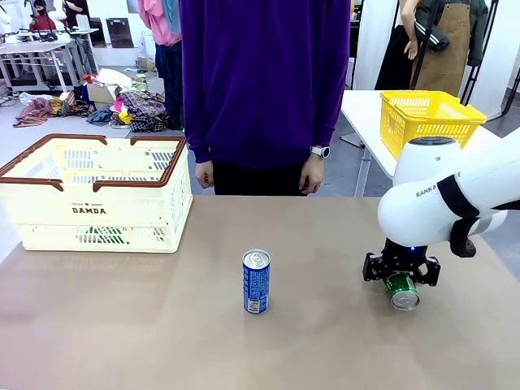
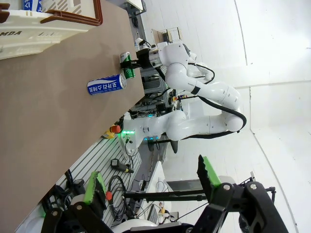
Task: Place the drinks into the Shopping basket.
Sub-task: Pick up one drink and place it into the Shopping basket.
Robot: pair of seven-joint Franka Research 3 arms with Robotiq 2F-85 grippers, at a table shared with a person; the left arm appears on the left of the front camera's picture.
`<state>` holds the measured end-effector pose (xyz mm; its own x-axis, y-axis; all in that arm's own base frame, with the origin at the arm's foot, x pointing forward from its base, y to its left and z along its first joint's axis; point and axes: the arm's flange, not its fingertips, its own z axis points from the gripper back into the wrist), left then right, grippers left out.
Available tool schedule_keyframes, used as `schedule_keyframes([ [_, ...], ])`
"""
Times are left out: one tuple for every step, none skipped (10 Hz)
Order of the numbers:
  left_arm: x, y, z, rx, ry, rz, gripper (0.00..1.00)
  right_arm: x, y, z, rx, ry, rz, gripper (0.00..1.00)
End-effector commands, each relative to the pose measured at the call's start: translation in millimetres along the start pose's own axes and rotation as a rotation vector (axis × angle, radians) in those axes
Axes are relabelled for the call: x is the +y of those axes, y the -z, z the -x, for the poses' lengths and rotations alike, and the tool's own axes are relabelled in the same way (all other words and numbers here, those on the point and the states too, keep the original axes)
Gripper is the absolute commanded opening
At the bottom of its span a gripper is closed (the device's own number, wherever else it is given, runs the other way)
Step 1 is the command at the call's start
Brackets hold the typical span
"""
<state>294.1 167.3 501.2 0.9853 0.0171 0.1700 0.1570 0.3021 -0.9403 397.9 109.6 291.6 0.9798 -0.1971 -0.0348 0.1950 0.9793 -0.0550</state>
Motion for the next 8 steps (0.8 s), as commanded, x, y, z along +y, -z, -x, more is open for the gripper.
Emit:
schedule_keyframes([
  [-0.5,-0.2,2.9,0.000,0.004,0.001,1.00,-5.8,-52.1,8.8,-0.078,0.020,0.005,0.00],
  [-0.5,-0.2,2.9,0.000,0.004,0.001,1.00,-5.6,-100.8,14.9,-0.129,0.020,0.012,0.00],
  [-0.5,-0.2,2.9,0.000,0.004,0.001,1.00,-7.5,-141.9,18.8,-0.126,0.015,0.005,0.00],
  [-0.5,-0.2,2.9,0.000,0.004,0.001,1.00,-10.7,-176.7,21.1,-0.112,-0.001,0.019,0.00],
  [-0.5,-0.2,2.9,0.000,0.004,0.001,1.00,-16.0,-200.7,20.3,-0.101,-0.014,-0.002,0.00],
  [-0.5,-0.2,2.9,0.000,0.004,0.001,1.00,-28.9,-206.3,15.1,-0.078,0.043,-0.028,0.00],
  [-0.5,-0.2,2.9,0.000,0.004,0.001,1.00,-15.6,-184.2,30.2,-0.137,0.014,0.016,0.00],
  [-0.5,-0.2,2.9,0.000,0.004,0.001,1.00,-15.6,-184.2,30.2,-0.137,0.014,0.016,0.00],
])
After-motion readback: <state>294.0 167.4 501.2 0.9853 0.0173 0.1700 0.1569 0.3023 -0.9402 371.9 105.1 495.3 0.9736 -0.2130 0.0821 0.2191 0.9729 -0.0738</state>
